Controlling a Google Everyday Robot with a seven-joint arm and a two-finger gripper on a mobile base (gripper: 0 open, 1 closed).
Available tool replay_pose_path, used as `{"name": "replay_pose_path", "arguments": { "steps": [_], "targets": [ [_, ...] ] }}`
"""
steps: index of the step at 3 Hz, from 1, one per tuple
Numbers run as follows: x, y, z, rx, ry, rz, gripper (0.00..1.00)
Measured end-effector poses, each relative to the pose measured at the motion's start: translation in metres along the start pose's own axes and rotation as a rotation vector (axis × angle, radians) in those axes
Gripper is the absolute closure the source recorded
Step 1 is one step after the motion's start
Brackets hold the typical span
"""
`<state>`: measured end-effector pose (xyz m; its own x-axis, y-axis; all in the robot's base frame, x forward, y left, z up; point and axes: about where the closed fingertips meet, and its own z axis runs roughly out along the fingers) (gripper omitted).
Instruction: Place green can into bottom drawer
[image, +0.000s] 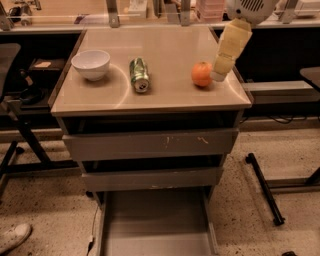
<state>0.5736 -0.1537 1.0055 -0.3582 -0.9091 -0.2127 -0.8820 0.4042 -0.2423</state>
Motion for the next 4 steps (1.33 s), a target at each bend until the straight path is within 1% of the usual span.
{"name": "replay_pose_path", "arguments": {
  "steps": [1, 2, 3, 4],
  "targets": [
    [-0.010, -0.005, -0.002, 0.021, -0.028, -0.001, 0.00],
    [-0.046, 0.002, 0.022, -0.040, -0.100, 0.013, 0.00],
    [-0.085, 0.011, 0.049, -0.141, -0.151, 0.014, 0.00],
    [-0.118, 0.020, 0.070, -0.226, -0.171, -0.019, 0.00]
  ]
}}
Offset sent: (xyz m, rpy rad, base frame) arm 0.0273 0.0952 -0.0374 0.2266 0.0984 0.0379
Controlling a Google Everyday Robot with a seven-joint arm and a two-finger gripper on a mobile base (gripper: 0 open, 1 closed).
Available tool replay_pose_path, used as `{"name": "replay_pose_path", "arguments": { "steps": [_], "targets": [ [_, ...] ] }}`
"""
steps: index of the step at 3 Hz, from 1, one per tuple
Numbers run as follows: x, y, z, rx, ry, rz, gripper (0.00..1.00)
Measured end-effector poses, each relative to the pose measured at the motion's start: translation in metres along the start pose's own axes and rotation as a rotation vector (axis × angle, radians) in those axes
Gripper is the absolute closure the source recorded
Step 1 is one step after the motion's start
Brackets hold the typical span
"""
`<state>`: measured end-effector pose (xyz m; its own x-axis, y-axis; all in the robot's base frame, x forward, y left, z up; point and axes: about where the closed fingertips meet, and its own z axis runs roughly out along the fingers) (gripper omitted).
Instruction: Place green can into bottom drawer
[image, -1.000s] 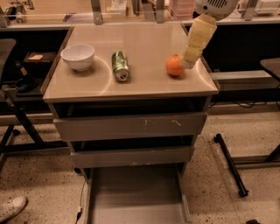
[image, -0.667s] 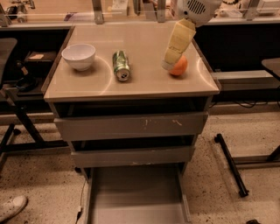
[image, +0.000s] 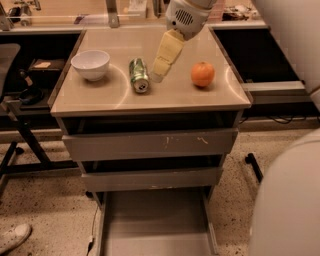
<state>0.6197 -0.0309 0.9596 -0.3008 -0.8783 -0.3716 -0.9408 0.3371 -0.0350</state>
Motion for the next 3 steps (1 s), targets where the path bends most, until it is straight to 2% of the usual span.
{"name": "replay_pose_path", "arguments": {
  "steps": [1, 2, 3],
  "targets": [
    [-0.009, -0.002, 0.007, -0.009, -0.016, -0.006, 0.00],
    [-0.024, -0.016, 0.026, -0.003, -0.057, 0.036, 0.00],
    [-0.041, -0.035, 0.038, 0.041, -0.055, 0.097, 0.00]
  ]
}}
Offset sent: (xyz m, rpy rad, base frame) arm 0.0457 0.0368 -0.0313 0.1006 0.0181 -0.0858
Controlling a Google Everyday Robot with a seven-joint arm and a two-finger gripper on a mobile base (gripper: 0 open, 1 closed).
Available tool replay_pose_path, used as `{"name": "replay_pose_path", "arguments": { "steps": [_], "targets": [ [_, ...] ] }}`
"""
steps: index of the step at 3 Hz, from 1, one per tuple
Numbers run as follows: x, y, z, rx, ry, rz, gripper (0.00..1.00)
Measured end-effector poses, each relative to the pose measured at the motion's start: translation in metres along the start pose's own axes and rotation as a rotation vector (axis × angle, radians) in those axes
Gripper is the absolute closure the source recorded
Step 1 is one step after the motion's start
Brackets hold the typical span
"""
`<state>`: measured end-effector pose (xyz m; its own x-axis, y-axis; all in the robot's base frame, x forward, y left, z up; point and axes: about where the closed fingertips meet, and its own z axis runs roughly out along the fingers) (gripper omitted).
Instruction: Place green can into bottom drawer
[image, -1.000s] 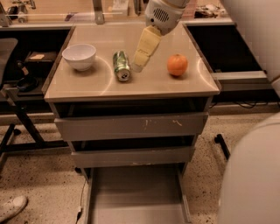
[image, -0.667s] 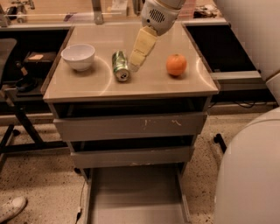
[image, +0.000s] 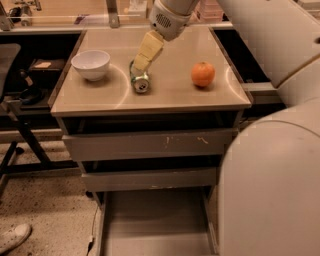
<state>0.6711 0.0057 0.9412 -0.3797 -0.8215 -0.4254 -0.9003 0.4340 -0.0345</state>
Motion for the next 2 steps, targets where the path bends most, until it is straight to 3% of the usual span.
{"name": "replay_pose_path", "arguments": {
  "steps": [1, 2],
  "targets": [
    [-0.0177, -0.0213, 0.0378, 0.010, 0.040, 0.080, 0.00],
    [-0.0187, -0.0227, 0.0397, 0.010, 0.038, 0.081, 0.00]
  ]
}}
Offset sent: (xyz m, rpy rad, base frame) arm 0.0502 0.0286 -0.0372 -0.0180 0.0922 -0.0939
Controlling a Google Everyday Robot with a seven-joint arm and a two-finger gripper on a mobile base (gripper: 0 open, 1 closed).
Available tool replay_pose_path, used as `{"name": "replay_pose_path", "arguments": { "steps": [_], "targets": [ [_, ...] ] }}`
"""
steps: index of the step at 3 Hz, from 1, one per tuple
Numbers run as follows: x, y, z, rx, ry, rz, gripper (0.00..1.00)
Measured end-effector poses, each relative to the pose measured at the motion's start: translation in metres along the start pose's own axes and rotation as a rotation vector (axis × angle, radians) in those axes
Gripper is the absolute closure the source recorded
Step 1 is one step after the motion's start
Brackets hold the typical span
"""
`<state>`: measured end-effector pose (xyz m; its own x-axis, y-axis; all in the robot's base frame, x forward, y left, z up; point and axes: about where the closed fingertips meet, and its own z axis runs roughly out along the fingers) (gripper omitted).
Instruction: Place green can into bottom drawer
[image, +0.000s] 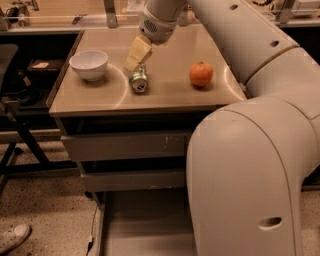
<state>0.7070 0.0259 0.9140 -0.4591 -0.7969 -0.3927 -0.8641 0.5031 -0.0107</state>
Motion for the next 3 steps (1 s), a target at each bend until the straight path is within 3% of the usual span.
{"name": "replay_pose_path", "arguments": {
  "steps": [2, 3],
  "targets": [
    [-0.022, 0.020, 0.043, -0.140, -0.006, 0.001, 0.00],
    [-0.031, 0.026, 0.059, -0.174, 0.002, -0.003, 0.00]
  ]
}}
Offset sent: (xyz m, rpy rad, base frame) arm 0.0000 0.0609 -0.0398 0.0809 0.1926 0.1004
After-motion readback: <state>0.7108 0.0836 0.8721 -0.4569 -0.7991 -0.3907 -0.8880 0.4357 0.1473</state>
